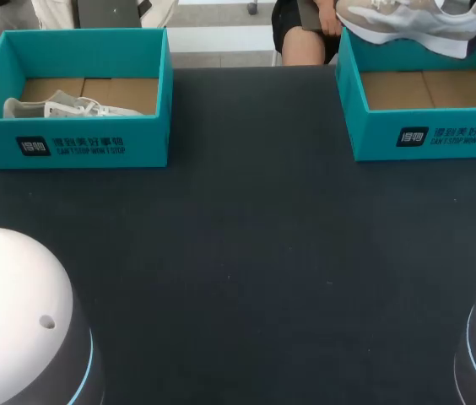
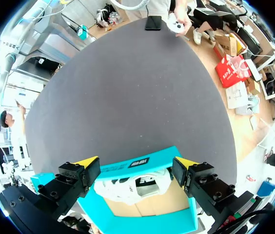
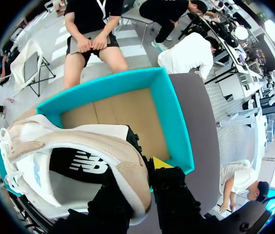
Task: Take the shoe out of the shoebox, open the shoe tongue, remove and reinsert the insole, then place the shoe into the shoebox
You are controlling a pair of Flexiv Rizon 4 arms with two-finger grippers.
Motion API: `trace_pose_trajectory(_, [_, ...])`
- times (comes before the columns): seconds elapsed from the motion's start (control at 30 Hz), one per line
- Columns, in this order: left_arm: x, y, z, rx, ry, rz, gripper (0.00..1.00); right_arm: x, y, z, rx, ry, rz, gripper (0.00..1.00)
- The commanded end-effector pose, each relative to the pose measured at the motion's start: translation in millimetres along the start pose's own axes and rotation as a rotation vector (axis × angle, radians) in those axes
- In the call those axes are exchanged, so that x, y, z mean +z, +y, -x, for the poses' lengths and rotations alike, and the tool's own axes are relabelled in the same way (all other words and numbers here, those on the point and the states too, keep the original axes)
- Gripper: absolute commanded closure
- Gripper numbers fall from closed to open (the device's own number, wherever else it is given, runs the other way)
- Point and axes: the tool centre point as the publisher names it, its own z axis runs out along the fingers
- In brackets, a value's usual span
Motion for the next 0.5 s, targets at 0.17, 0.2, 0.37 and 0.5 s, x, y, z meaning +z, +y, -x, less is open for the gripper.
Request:
trace_pose_trajectory(0.17, [0.2,-1.6,0.7,0.000,0.003,0.003,0.00,-41.6,-66.3,-16.3,-0.010,-0.042,0.195,1.00])
trace_pose_trajectory(0.2, [0.2,-1.6,0.7,0.000,0.003,0.003,0.00,-43.9,-69.3,-16.9,-0.011,-0.052,0.203,1.00])
trace_pose_trajectory(0.37, [0.2,-1.6,0.7,0.000,0.003,0.003,0.00,-55.5,-88.4,-22.9,-0.047,-0.072,0.204,1.00])
trace_pose_trajectory(0.5, [0.2,-1.6,0.7,0.000,0.003,0.003,0.00,-60.9,-104.5,-30.3,-0.083,-0.068,0.229,1.00])
